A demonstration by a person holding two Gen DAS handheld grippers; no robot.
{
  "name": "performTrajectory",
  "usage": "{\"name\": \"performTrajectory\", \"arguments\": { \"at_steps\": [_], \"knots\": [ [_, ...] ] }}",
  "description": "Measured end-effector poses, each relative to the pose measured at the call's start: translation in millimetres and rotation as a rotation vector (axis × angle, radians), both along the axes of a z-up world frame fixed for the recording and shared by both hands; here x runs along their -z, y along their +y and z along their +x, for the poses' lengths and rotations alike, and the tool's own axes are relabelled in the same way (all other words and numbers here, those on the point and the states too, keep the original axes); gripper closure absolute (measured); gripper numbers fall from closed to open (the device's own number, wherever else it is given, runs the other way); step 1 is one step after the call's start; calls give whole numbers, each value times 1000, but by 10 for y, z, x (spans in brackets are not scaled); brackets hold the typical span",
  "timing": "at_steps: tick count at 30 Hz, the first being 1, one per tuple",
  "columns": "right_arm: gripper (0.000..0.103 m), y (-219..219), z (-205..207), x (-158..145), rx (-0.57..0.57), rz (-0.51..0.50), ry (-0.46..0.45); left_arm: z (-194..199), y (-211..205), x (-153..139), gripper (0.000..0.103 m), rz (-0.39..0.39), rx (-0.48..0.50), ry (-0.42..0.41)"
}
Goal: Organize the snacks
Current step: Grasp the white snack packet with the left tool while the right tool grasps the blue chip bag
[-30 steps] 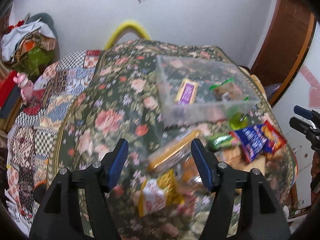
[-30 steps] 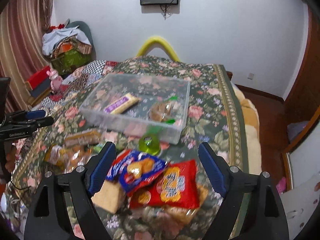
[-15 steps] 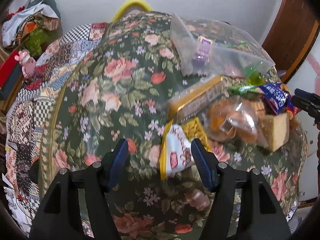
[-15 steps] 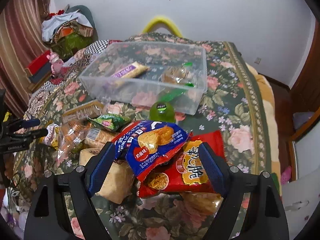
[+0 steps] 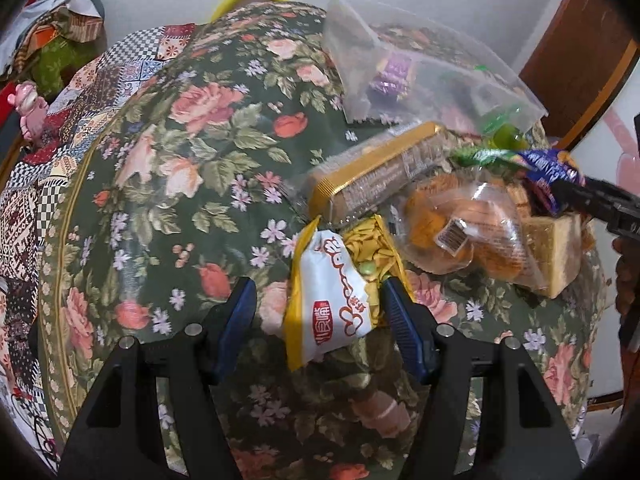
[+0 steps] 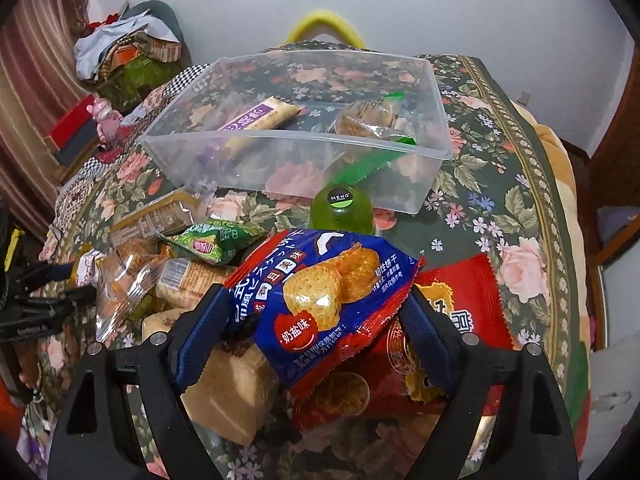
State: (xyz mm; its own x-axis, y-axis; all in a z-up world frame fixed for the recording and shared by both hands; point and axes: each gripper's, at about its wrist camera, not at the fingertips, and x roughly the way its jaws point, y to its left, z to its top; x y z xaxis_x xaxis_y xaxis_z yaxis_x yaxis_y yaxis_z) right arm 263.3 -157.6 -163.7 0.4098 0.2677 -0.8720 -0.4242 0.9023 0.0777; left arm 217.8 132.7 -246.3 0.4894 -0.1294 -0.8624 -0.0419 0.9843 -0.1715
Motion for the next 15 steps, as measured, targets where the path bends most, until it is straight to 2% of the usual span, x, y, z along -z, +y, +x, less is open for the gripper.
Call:
{"name": "performTrajectory", "arguments": {
  "at_steps": [4, 6, 8, 9, 11, 13, 15],
  "knots": [
    [18, -18, 47, 29, 11, 22, 10, 23, -22, 5, 39, -6, -9, -25],
    [18, -9, 55, 31, 17, 19, 3, 37, -5, 8, 43, -26, -18, -32],
    [18, 2, 51, 30, 17, 21, -3, 43, 0, -6, 61, -49, -14, -42],
    [19, 8, 48, 31, 17, 22, -6, 46, -9, -19, 63, -53, -8, -45],
    [22, 22, 42, 38, 6, 23, -7, 40, -27, -36, 65, -39, -11, -54],
    [32, 39, 24, 40, -8, 20, -14, 19, -31, -52, 67, -22, -22, -64],
    [35, 51, 5, 26, -18, 9, -36, -15, -27, -76, 68, -8, -31, -72]
  ]
}}
